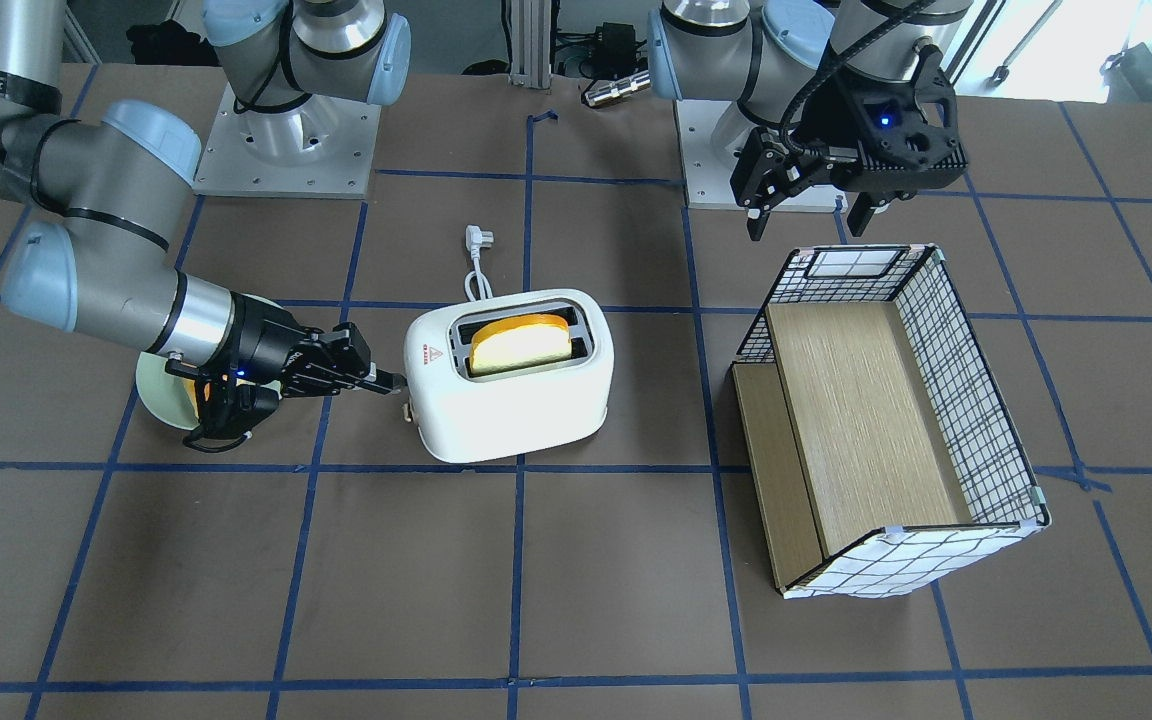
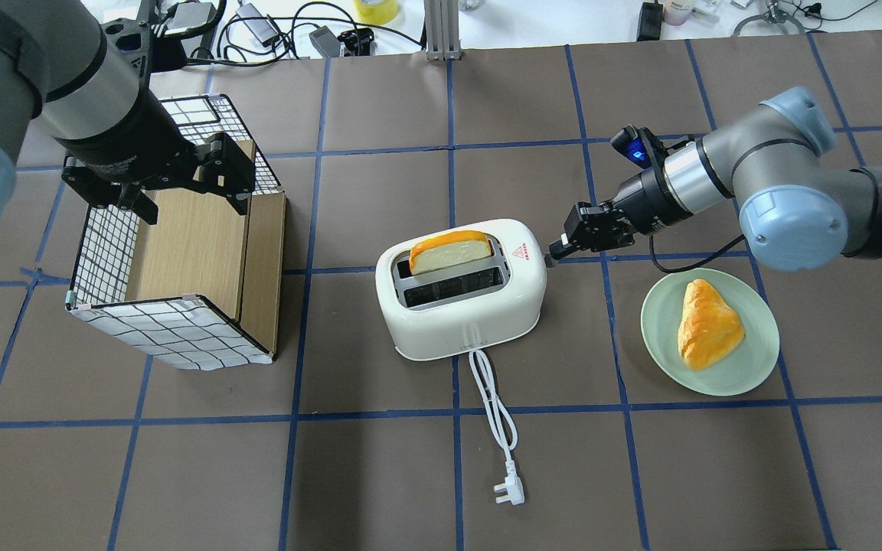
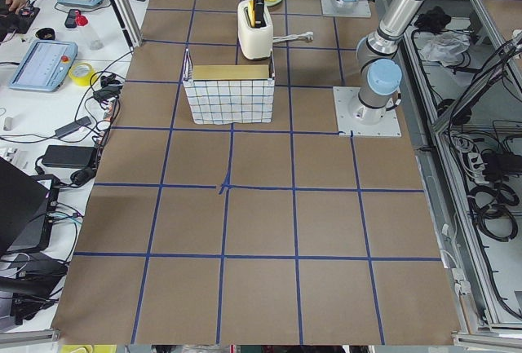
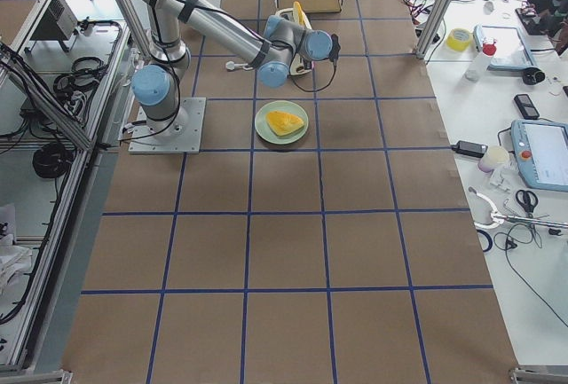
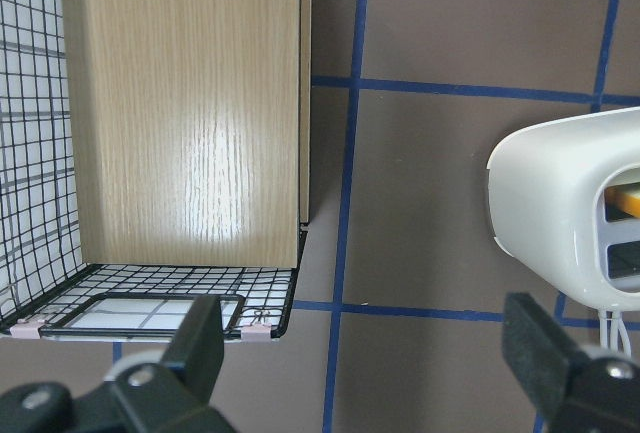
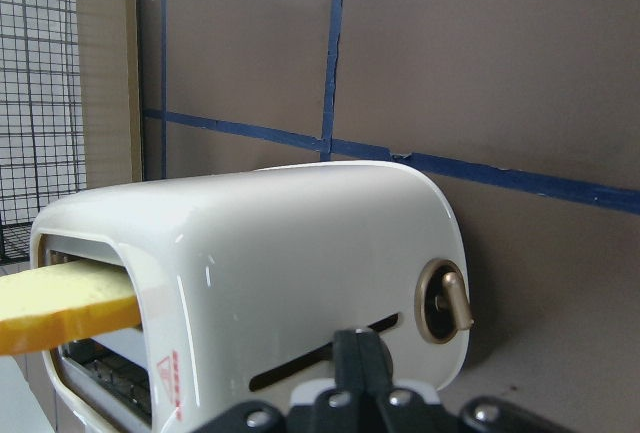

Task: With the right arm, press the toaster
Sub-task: 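Push the toaster lever down with the right gripper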

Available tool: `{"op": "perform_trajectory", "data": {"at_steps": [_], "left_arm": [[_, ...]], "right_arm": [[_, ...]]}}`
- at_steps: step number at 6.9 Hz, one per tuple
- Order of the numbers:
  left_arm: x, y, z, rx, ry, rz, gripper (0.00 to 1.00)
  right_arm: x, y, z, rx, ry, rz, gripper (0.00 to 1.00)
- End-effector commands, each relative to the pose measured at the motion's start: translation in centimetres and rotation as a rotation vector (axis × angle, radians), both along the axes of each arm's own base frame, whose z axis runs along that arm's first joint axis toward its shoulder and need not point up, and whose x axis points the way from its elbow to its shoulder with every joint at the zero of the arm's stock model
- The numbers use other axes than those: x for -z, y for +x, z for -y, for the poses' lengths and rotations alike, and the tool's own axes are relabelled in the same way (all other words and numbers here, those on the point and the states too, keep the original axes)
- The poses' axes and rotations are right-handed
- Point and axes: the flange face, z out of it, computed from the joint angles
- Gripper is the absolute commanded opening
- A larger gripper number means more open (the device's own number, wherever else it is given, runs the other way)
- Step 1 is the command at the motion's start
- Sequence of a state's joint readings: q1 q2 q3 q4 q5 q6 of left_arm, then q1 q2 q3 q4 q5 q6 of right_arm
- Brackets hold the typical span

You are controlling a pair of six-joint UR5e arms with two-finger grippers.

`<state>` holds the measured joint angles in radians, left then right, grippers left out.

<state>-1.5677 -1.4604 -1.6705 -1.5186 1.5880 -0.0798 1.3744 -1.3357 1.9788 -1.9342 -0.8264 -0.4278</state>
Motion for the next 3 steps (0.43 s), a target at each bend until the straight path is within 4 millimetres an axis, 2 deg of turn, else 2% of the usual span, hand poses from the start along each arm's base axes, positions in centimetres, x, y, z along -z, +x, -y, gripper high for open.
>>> {"op": "perform_trajectory", "data": {"at_steps": [1, 3], "left_arm": [[0.0, 0.0, 0.0, 0.0, 0.0, 0.0, 1.0], [0.0, 0.0, 0.0, 0.0, 0.0, 0.0, 1.0]], "right_arm": [[1.55, 0.08, -0.4, -0.016, -0.009, -0.008, 0.0], [1.5, -0.01, -0.35, -0.012, -0.024, -0.013, 0.0]]}}
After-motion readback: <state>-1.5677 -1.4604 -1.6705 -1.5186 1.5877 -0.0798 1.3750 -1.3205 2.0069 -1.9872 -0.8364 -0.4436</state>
